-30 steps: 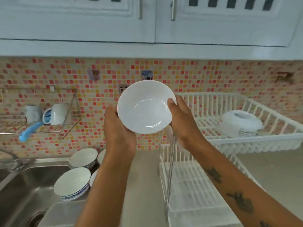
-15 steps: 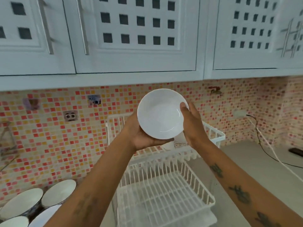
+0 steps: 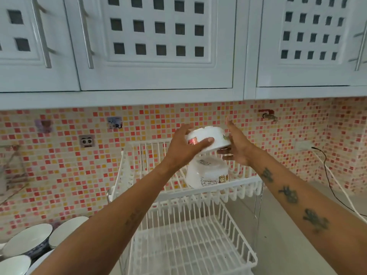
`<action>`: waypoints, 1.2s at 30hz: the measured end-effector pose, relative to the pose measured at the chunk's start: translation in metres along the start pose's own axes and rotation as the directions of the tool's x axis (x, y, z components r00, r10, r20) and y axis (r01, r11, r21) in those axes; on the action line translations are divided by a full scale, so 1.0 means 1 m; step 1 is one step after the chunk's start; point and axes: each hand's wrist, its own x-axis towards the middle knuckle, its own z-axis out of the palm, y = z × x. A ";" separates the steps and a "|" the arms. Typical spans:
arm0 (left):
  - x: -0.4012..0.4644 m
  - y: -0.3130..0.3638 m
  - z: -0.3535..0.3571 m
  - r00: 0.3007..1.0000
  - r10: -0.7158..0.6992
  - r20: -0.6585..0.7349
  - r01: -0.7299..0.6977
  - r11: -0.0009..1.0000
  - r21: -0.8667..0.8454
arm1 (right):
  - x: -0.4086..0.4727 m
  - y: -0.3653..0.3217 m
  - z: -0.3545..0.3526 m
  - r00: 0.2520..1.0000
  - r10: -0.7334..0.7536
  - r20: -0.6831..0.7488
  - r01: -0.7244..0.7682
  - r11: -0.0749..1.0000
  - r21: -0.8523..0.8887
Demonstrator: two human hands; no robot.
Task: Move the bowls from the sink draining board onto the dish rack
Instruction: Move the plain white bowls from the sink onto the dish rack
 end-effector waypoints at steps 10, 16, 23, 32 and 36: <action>0.005 -0.041 0.018 0.965 -0.164 0.205 0.083 0.932 0.354 | 0.020 0.035 0.003 0.993 0.101 0.061 -0.099 0.995 -0.034; 0.001 -0.048 0.032 0.905 -0.256 0.339 0.089 0.894 0.439 | 0.031 0.048 -0.001 0.988 0.150 -0.042 -0.155 0.972 -0.176; -0.001 -0.043 0.033 0.887 -0.266 0.377 0.080 0.894 0.441 | 0.036 0.052 -0.004 0.989 0.135 -0.064 -0.147 0.952 -0.267; -0.016 -0.011 -0.021 0.947 -0.273 0.166 0.240 0.951 0.196 | 0.006 0.015 0.045 0.898 -0.414 -0.149 0.315 0.841 -0.439; -0.031 0.012 -0.074 0.974 -0.219 -0.060 0.222 0.974 0.055 | -0.013 -0.020 0.119 0.842 -0.537 -0.049 0.503 0.815 -0.289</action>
